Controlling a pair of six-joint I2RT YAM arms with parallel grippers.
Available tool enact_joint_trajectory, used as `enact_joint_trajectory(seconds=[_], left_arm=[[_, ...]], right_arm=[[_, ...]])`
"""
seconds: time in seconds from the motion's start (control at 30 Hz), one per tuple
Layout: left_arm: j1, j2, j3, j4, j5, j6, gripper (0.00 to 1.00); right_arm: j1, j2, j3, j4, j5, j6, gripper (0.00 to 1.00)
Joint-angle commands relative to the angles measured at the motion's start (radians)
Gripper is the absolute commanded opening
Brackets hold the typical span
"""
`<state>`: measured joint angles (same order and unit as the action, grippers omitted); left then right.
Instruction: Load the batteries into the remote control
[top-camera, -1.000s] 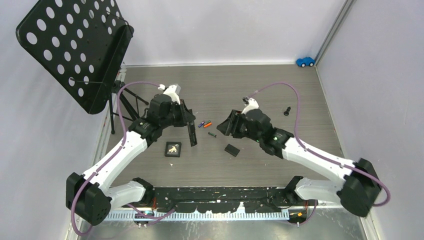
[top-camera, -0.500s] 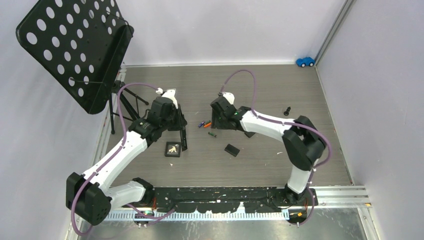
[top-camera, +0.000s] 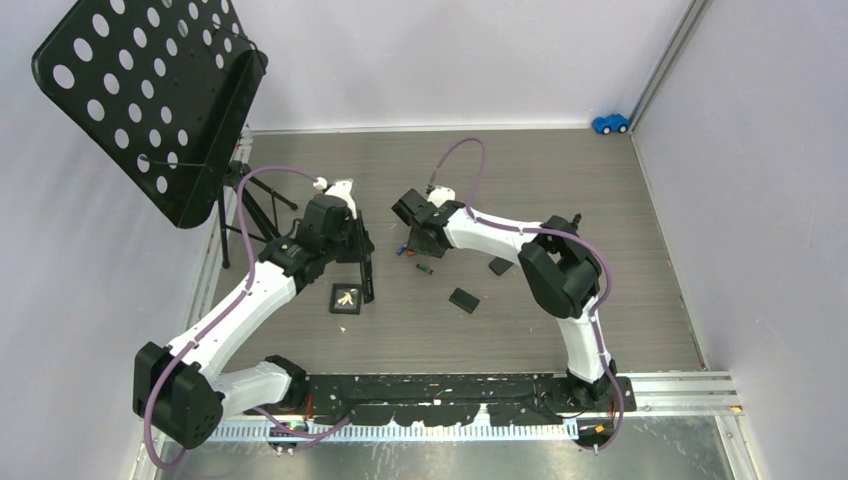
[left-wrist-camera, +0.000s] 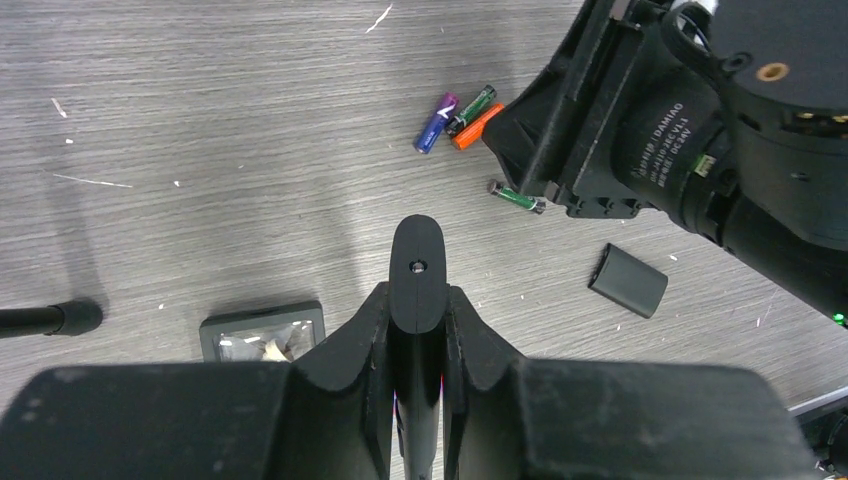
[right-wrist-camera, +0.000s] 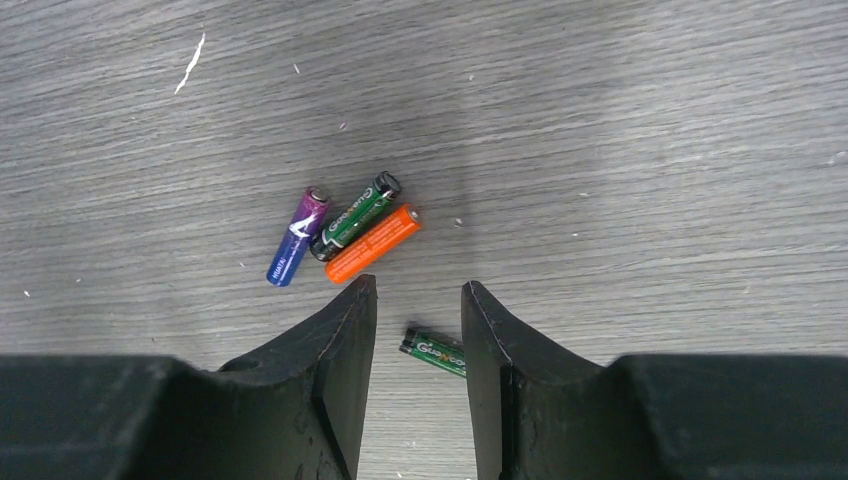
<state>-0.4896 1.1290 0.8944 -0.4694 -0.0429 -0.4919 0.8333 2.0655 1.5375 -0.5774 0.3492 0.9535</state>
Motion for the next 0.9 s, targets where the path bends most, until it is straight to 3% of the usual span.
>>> enact_joint_trajectory(seconds=[0.0, 0.73, 0.87], left_arm=[[0.002, -0.020, -0.001, 0.013, 0.002, 0.010, 0.00], [0.002, -0.016, 0.004, -0.001, 0.037, 0.013, 0.00], [0.002, -0.011, 0.008, -0.002, 0.038, 0.012, 0.00]], right_arm=[[0.010, 0.032, 0.080, -0.047, 0.067, 0.055, 0.42], [0.010, 0.094, 0.120, -0.045, 0.089, 0.059, 0.44], [0.012, 0.111, 0.135, -0.058, 0.085, 0.056, 0.41]])
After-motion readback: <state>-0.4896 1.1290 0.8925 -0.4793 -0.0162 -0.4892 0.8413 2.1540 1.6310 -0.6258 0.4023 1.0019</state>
